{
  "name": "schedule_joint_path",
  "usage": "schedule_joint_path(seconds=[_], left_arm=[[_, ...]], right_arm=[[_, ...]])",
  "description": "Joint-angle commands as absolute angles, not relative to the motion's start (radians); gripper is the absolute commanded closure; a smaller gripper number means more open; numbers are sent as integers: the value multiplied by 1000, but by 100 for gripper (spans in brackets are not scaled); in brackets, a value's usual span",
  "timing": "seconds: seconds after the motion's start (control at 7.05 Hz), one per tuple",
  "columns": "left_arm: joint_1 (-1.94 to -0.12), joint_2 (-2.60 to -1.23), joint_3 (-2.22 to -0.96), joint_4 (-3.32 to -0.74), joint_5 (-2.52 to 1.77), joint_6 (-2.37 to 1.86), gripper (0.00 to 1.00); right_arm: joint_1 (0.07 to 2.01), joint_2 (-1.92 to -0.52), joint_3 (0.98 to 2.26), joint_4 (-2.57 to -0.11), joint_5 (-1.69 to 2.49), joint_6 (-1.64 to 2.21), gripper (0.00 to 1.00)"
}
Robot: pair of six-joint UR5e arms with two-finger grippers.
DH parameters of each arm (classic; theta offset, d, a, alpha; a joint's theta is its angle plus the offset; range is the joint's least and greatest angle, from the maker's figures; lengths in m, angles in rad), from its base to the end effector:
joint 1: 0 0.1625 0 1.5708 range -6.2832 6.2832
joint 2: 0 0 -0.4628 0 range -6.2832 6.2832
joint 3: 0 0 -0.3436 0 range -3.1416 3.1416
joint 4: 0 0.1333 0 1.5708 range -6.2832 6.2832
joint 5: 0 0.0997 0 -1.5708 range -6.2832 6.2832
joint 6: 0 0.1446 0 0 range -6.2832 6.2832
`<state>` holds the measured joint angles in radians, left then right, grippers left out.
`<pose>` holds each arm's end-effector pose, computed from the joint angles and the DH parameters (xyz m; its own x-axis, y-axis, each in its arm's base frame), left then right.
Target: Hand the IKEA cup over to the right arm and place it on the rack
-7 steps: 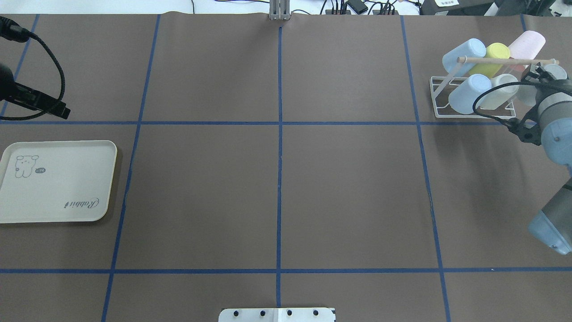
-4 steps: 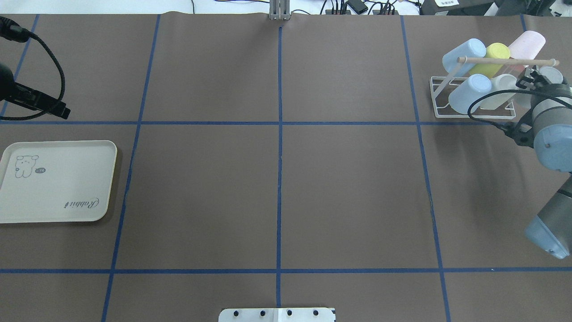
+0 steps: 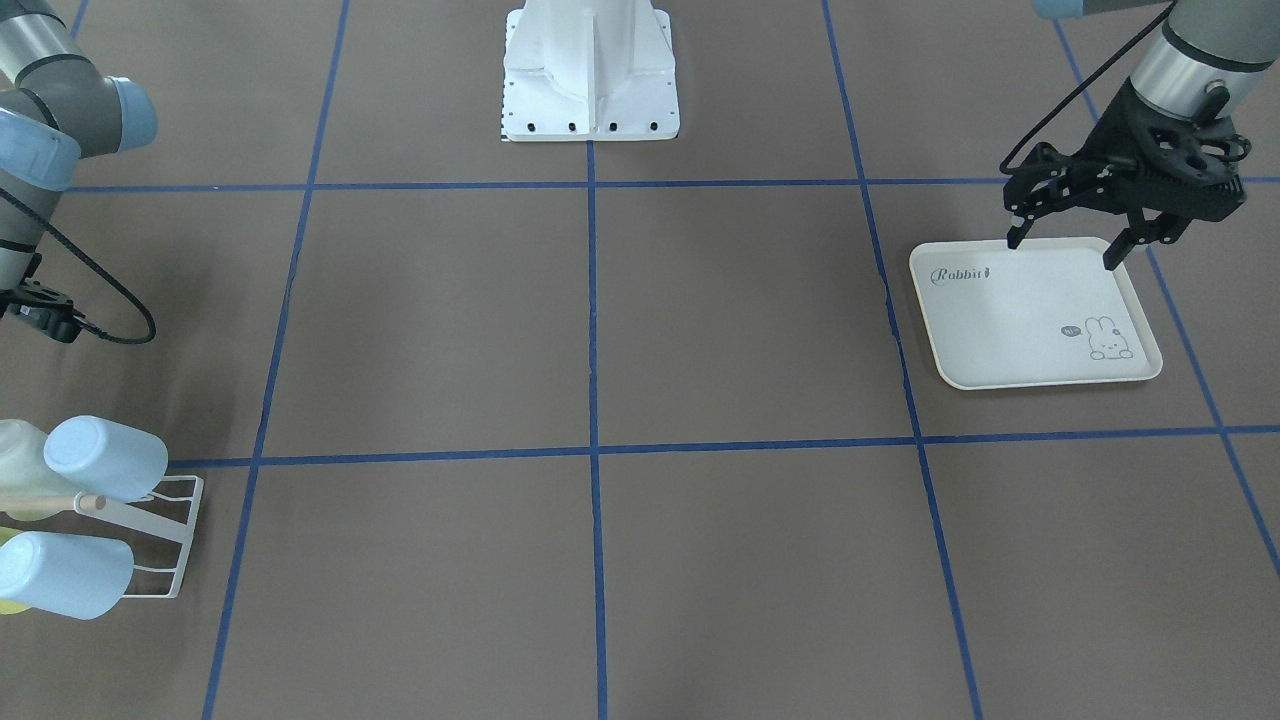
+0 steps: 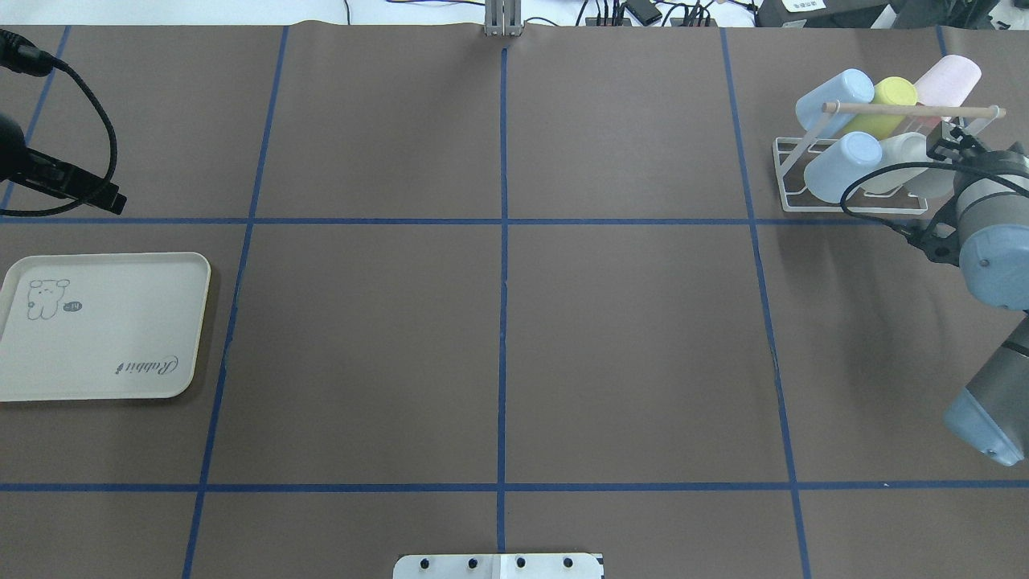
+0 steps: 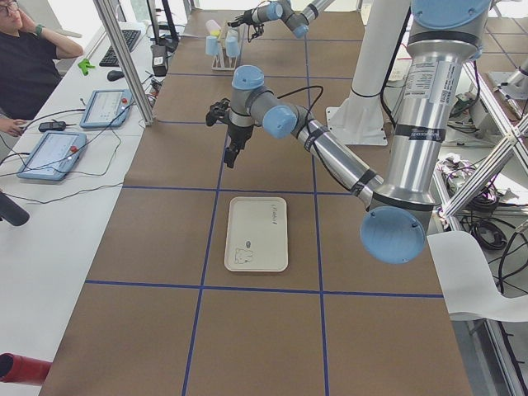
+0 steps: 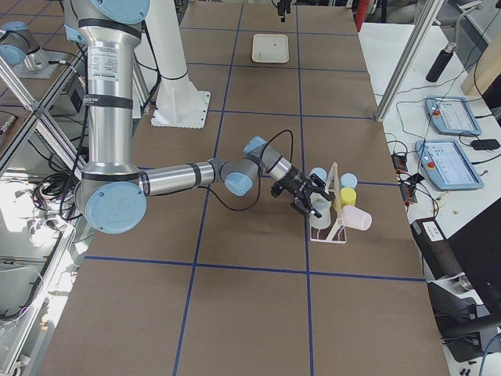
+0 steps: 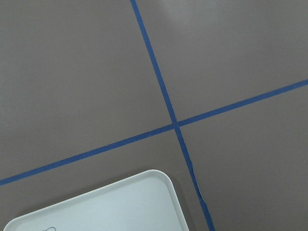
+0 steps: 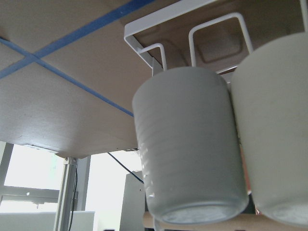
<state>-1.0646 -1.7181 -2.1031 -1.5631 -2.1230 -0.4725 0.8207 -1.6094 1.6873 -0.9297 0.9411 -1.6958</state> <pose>0.1873 -0.4563 0.4386 0.6947 0.3103 -0.6489 -0.0711 0.9273 0.3674 -0.1651 -0.4977 0.6205 -0.6157 -0.5129 -0.5982 0.7851 -0.3337 -0.5218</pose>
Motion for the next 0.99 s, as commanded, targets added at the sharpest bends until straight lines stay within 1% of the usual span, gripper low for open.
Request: schedule_joint_path(seconds=[0.0,0.14,0.28,0.57,0.85], left_arm=[[-1065,-1718,-2103,-1563,-2123,-472,0],[-1065,-1720,-2103,-1563,-2123,-472,0],[-1065,-1721,-2103,-1563,-2123,-472,0],[-1065,-1724,-2105,-1563,-2123,-472,0],[-1066,-1726,-2105,-1563,-2123,-472,0]], right_arm=[[822,-1598,1731,-933,948,-1700,1],[834,-1603,1790,-937,972,-1697,1],[874,-1608,1814,-937,1027,-1691,1],[1033,-1609,1836,-939,1220,-1643,1],[1226,-1623,1821,-951,1554,-1312,1]])
